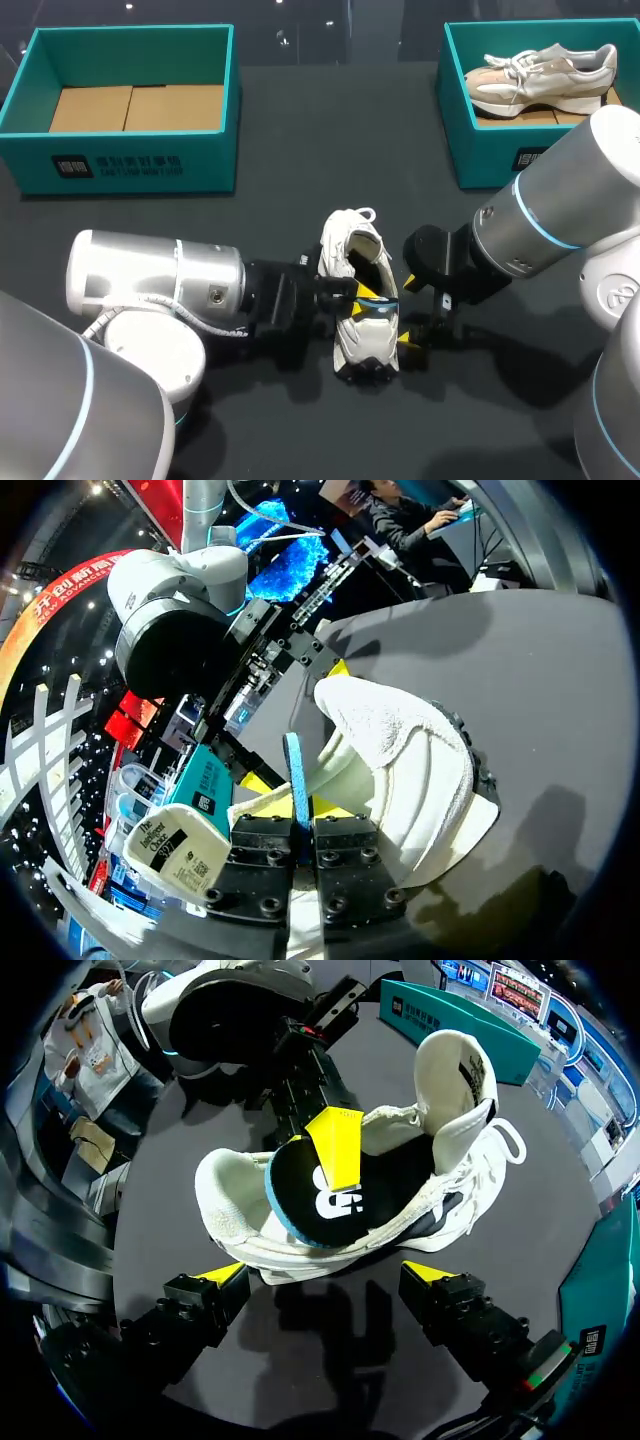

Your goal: Take the shoe out of the shoebox, open the shoe tongue, remove and reinsert the insole, then place the shoe into the shoebox

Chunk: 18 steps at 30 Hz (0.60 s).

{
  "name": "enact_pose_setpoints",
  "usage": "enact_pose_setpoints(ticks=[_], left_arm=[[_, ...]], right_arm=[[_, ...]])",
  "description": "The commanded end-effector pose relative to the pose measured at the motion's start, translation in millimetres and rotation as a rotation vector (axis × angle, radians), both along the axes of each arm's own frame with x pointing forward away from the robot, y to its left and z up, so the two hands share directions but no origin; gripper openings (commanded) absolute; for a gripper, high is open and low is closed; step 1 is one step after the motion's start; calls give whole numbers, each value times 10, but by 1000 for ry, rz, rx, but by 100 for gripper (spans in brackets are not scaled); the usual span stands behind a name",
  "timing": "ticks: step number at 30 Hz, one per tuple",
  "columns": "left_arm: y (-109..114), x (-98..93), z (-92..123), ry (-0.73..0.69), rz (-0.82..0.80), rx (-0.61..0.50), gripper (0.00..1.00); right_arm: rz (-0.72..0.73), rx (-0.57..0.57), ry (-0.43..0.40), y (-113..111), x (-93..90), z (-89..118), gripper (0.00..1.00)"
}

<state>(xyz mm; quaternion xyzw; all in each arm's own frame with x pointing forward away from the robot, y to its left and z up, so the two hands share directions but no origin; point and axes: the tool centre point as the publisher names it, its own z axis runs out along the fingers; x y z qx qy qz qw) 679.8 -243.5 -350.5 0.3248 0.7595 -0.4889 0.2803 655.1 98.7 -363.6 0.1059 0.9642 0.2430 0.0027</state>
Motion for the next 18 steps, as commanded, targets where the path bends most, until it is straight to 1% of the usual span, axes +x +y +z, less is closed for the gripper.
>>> enact_pose_setpoints(ticks=[1,5,7,13,16,18], left_arm=[[-22,7,-15,33,4,-12,0],[3,-40,82,60,-14,-33,0],[14,-63,129,71,-19,-35,10],[5,-137,245,104,-49,-38,25],[-24,-180,288,111,-70,-48,26],[-50,-191,301,109,-76,-51,25]], right_arm=[[-2,-2,-3,1,-19,0,100],[-2,-2,-3,1,-19,0,100],[-2,-2,-3,1,-19,0,100],[-2,-2,-3,1,-19,0,100],[-2,-2,-3,1,-19,0,100],[-2,-2,-3,1,-19,0,100]])
